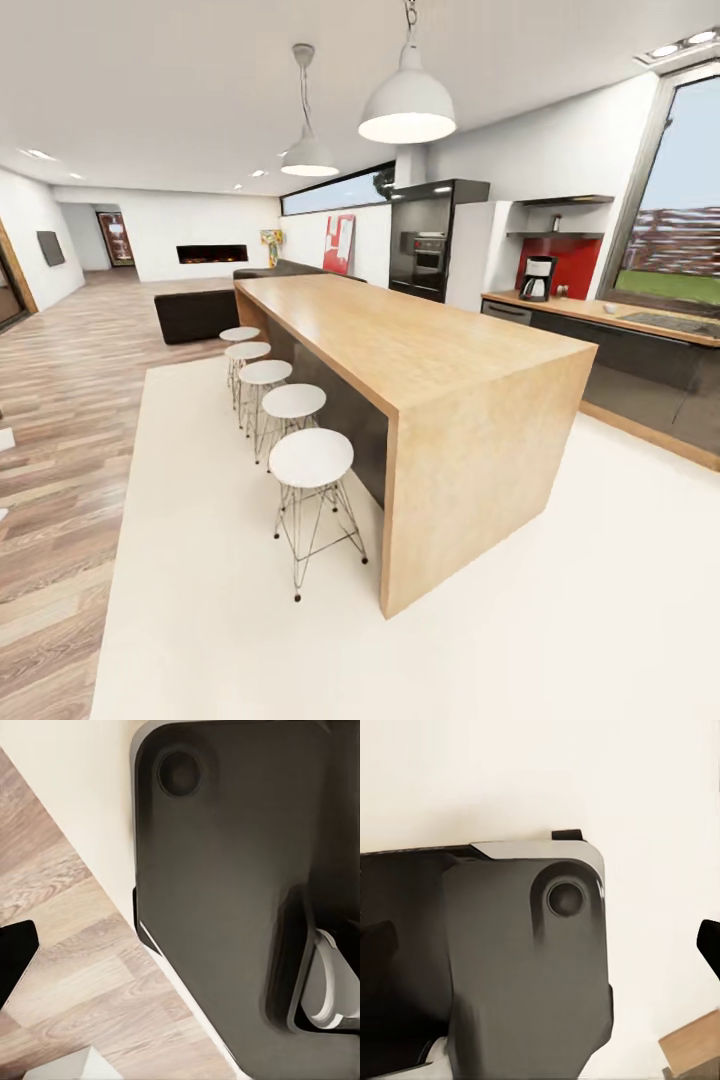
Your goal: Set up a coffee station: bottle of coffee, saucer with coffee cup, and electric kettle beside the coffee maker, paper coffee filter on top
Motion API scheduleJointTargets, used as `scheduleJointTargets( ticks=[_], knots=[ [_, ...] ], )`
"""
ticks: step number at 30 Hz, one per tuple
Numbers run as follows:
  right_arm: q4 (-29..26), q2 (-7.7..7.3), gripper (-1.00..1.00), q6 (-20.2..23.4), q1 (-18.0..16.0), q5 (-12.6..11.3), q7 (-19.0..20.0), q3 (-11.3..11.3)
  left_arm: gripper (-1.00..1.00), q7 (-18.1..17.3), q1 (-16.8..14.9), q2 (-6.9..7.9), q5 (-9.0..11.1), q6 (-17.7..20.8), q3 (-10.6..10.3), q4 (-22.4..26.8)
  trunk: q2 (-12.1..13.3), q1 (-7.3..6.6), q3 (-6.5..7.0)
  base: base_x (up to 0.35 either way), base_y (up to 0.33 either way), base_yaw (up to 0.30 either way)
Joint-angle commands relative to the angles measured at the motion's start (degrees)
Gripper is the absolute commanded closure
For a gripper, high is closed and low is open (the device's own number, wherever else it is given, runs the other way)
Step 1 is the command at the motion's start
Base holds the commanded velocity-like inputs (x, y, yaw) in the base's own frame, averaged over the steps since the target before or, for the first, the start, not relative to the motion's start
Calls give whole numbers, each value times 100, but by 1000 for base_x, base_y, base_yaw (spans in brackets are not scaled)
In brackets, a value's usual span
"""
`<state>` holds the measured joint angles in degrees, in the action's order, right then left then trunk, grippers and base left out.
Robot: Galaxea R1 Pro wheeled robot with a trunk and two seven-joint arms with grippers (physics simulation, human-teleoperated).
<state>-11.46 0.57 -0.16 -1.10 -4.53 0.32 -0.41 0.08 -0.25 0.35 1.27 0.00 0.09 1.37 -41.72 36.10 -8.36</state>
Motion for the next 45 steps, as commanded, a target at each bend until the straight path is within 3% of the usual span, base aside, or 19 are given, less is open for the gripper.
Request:
scheduleJointTargets(
  ticks=[1, 45],
  knots=[
    [0, -1, -100, -2, -4, -48, 3, -3, -100, 1, -1, 0, 15, 0, -1, 4, 35, -22, 10, 0, 0, -300],
    [0, 4, -100, -2, -4, -48, 3, -3, -100, 1, -27, -8, 21, 0, -1, 4, 1800, -988, 800, 0, 0, -300]
  ],
)
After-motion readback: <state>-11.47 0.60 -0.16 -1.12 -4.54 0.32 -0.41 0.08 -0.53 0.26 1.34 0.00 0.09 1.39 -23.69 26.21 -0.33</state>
